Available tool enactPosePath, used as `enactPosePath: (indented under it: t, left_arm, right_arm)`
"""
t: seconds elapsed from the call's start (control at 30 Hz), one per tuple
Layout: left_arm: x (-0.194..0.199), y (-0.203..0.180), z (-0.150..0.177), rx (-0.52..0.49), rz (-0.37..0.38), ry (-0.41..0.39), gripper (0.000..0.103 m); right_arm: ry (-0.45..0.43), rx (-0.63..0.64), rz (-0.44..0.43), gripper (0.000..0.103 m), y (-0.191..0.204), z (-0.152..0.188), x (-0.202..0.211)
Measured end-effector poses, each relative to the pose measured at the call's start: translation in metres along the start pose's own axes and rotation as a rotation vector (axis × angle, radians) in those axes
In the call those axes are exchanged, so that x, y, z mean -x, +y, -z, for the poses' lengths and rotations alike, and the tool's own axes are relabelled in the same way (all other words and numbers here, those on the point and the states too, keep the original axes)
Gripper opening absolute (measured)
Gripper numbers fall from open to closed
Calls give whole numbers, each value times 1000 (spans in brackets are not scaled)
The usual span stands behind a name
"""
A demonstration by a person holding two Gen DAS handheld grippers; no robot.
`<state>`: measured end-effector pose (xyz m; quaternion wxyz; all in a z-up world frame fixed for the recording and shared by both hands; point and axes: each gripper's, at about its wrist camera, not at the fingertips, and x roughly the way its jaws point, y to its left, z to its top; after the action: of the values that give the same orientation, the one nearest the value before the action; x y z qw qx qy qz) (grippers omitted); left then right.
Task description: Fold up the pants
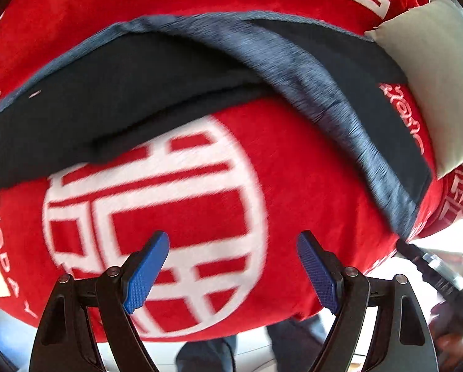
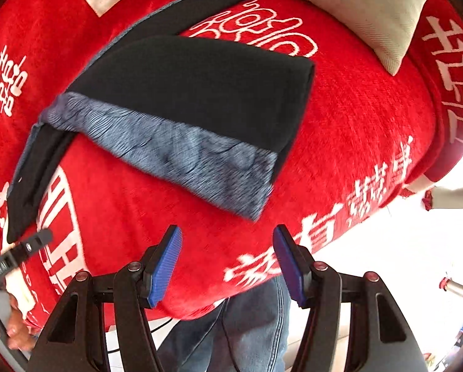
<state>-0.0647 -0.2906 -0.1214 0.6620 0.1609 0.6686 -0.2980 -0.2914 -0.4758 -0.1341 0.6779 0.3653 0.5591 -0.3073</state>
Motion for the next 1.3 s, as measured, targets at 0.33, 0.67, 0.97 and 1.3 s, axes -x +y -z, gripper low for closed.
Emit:
enactPosePath:
  t: [0.33,0.67,0.97,1.3]
  left_arm:
    - [-33,-58,-58,53,39,26,85]
    - [-50,-80,-76,86,118,53,85]
    - [-59,-83,-89,132,239,99,85]
    - [-79,-83,-102,260,454,198,32]
  right_arm:
    - [18,118,-213,65,-25,-26,-13]
    - [86,107,-339,3,-40,-46,4]
    - [75,90,-551,3,-41,-86,56]
    - [127,69,-598,3,-50,-107,62]
